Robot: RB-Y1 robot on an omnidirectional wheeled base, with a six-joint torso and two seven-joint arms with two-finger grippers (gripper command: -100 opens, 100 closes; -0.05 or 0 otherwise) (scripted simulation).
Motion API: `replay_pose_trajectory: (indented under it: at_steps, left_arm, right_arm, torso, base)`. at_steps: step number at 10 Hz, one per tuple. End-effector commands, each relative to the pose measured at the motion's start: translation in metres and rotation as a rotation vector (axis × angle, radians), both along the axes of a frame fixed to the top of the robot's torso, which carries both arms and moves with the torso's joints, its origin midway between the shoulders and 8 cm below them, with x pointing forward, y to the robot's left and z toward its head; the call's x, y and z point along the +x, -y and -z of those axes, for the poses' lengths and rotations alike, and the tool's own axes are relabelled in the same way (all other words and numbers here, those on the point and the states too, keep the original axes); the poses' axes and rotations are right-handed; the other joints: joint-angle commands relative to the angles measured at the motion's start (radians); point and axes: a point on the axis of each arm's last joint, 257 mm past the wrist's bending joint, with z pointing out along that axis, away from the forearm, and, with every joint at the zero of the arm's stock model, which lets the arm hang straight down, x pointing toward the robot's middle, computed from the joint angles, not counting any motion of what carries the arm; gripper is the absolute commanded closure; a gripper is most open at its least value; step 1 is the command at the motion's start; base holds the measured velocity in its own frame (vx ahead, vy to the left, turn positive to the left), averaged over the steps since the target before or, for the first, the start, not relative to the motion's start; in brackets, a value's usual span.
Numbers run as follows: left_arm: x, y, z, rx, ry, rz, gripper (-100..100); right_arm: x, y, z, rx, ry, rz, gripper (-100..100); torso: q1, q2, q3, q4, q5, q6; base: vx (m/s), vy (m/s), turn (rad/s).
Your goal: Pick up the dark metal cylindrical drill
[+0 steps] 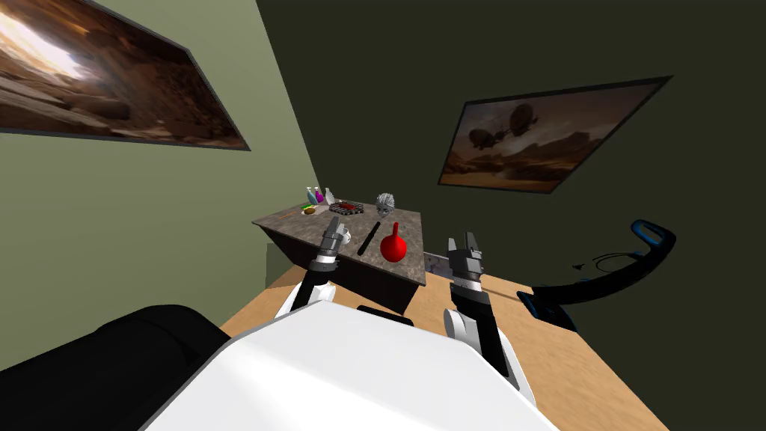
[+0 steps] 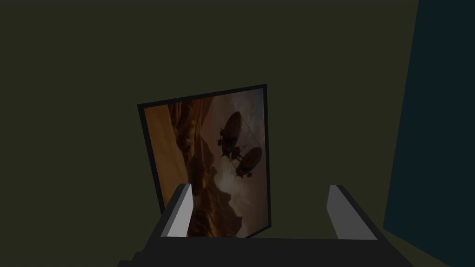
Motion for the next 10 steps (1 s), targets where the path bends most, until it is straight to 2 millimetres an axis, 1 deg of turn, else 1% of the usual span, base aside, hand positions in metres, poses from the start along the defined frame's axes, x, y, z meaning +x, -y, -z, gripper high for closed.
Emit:
replay_pose_trajectory:
  at_steps: [1,4,7,8,9,10]
  left_arm:
    - [-0.002,0.003,0.003,0.015,-0.009,0.024,-100]
    - [-0.004,0.007,0.012,0.04,-0.032,0.074,-100]
    - [-0.005,0.007,0.029,0.065,-0.077,0.131,-100]
    - [-0.005,0.008,0.029,0.079,-0.081,0.139,-100]
    - [-0.005,0.007,0.037,0.087,-0.102,0.158,-100]
    - [-0.005,0.004,0.044,0.088,-0.125,0.173,-100]
  right_arm:
    - [0.0,0.0,0.0,0.0,0.0,0.0,0]
    - [0.0,0.0,0.0,0.0,0.0,0.0,0]
    - [0.0,0.0,0.0,0.0,0.0,0.0,0]
    - [0.0,0.0,0.0,0.0,0.0,0.0,0]
    - [0.0,0.0,0.0,0.0,0.0,0.0,0]
    - [0.0,0.0,0.0,0.0,0.0,0.0,0]
  torso:
    - [0.0,0.0,0.0,0.0,0.0,0.0]
    - [0.005,0.003,0.002,0.001,0.001,0.0]
    - [0.007,0.004,0.002,0.001,0.002,0.0]
    - [0.008,0.004,0.002,0.001,0.002,0.0]
    - [0.006,0.003,0.002,0.001,0.002,0.0]
    - [0.006,0.002,0.001,0.001,0.001,0.0]
  base:
    - [-0.015,0.023,-0.15]
    - [-0.041,0.07,-0.172]
    - [-0.058,0.097,-0.242]
    - [-0.047,0.078,-0.081]
    - [-0.036,0.073,-0.14]
    - [-0.049,0.086,-0.318]
